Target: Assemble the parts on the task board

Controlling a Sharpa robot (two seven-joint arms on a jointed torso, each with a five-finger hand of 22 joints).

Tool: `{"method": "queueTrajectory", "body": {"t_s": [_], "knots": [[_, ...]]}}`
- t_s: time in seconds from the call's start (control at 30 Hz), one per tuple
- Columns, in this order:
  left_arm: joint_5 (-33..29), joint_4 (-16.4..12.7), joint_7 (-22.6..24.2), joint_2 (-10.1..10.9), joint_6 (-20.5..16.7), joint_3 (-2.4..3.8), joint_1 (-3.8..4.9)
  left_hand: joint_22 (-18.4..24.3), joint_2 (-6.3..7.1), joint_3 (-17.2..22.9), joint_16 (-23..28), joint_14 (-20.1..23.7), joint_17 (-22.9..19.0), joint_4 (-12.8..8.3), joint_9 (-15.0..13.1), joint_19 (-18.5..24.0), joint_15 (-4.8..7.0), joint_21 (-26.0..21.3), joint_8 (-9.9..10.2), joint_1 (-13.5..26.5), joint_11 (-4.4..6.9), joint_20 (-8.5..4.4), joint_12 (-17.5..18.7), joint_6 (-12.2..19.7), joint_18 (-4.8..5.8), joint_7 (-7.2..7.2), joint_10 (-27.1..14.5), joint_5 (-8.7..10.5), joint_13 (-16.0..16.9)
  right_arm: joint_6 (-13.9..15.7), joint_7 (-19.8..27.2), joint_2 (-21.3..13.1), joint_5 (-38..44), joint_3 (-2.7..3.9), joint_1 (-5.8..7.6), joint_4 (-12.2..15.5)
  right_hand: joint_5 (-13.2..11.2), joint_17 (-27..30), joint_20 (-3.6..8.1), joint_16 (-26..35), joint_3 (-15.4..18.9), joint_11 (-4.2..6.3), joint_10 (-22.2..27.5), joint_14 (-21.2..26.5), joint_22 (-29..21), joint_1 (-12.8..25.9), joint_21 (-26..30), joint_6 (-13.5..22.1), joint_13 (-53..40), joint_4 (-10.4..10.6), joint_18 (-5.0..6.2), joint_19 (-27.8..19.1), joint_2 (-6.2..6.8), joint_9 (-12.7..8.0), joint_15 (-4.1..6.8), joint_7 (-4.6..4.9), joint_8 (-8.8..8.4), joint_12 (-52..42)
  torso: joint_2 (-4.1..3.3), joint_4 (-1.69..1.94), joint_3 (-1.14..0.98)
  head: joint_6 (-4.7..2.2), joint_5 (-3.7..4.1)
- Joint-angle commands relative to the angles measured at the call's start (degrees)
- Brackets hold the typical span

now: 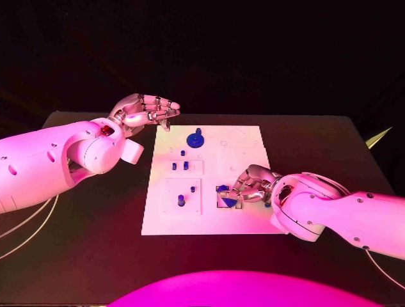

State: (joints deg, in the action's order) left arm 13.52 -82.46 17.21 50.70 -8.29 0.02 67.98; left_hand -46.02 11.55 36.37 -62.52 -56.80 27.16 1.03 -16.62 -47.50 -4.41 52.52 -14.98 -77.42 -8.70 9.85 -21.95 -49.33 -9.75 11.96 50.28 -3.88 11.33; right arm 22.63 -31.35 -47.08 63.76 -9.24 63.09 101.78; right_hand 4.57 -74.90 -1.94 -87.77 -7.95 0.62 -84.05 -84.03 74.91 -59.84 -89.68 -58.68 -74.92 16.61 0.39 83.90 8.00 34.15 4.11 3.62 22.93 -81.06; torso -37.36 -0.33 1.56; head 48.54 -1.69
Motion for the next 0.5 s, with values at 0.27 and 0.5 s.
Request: {"method": "queueTrajectory", "body": {"t_s": [0.27,0.5], "knots": [[-0.4,-0.2,0.4,0.0,0.7,0.04,0.04,0.1,-0.09,0.0,-0.4,0.5,0.0,0.4,0.1,0.0,-0.06,-0.4,-0.3,0.7,0.02,0.23,-0.4,0.5,-0.81,0.00,-0.4,-0.17,-0.1,0.1,-0.1,0.1,1.5,0.00,-0.02,-0.4,-0.3,-8.4,0.01,0.2,3.5,-0.35,-0.7,-4.7,15.1,0.9,-0.3,1.7,-7.6,0.1,-0.39,6.1,0.25,0.0,-0.05,0.45,-0.89,2.1,-0.02,-0.01,-0.04,0.00,0.10],[-0.4,-0.2,0.4,0.0,0.6,0.04,0.04,0.1,-0.09,0.0,-0.4,0.5,0.0,0.4,0.1,0.0,-0.06,-0.4,-0.3,0.7,0.02,0.23,-0.4,0.5,-0.81,0.00,-0.4,-0.17,-0.1,0.5,0.3,-0.1,2.2,0.00,-0.02,0.0,-0.2,-8.2,-0.10,0.3,4.4,-0.48,-0.5,-4.6,15.1,0.7,-0.3,2.0,-7.3,0.0,-0.39,6.1,-0.06,0.0,-0.16,0.59,-1.08,2.7,-0.01,-0.02,-0.03,0.01,0.11]]}}
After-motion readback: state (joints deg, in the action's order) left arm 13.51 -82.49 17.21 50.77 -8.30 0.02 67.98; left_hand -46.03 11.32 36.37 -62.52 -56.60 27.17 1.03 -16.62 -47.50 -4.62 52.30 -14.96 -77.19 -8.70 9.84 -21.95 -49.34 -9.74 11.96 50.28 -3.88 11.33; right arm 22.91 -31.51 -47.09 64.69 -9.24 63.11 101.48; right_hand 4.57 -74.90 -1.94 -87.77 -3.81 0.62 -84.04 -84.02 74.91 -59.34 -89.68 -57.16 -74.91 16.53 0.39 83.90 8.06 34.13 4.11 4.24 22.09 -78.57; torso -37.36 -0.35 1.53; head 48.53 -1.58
